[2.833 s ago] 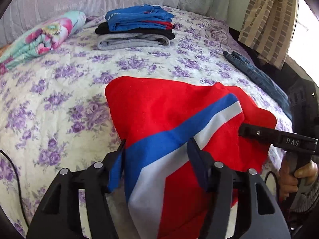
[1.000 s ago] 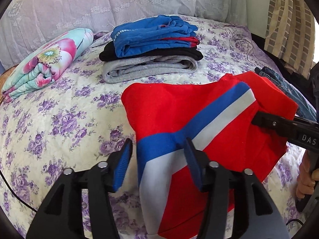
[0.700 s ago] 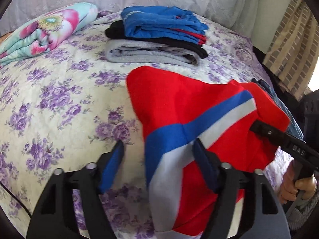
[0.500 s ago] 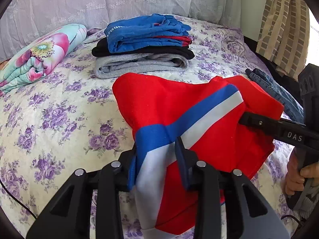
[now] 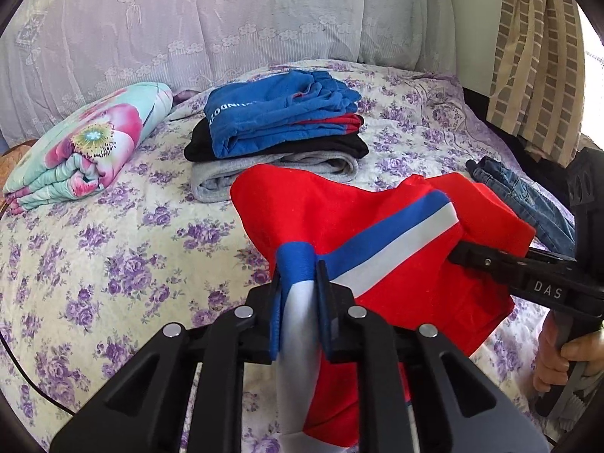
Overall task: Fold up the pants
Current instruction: 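Carry the red bundle with both tools onto the folded clothes stack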
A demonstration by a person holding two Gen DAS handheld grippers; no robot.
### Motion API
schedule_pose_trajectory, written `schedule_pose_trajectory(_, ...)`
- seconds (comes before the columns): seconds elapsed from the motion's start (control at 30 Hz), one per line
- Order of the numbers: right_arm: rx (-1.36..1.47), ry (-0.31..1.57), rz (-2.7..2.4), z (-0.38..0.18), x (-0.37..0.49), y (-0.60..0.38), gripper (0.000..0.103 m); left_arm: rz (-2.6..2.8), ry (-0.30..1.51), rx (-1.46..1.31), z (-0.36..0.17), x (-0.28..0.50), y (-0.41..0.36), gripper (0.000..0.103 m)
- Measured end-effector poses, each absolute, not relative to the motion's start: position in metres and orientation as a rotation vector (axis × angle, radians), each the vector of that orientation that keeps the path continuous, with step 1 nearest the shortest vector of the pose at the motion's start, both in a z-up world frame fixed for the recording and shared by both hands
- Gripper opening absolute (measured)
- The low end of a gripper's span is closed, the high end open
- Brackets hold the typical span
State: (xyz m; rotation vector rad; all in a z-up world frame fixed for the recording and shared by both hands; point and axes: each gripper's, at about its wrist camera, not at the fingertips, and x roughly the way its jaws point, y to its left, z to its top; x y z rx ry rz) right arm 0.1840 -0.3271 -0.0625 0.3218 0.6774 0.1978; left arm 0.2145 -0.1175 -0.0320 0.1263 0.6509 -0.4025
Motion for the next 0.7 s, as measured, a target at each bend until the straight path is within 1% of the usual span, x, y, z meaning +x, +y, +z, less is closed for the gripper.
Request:
schedule_pose_trajectory(0.43,0.303,0.624,0.193,-0.025,0.203,-0.328,0.030,-0.390,0.596,0.152,0.004,0.235,-0.122,0.014)
schedule_pose_trajectory(0.57,0.288,0.573,0.185,0.004,0.229,-0.330,0.030,-0.384,0.557,0.162,0.034,0.267,-0.127,0.014)
schedule_pose_trajectory(0.7,0.280,0.495,0.169,0.045,0.282,-0.336,0.030,-0.362,0.516,0.149,0.076,0.323,-0.135,0.014)
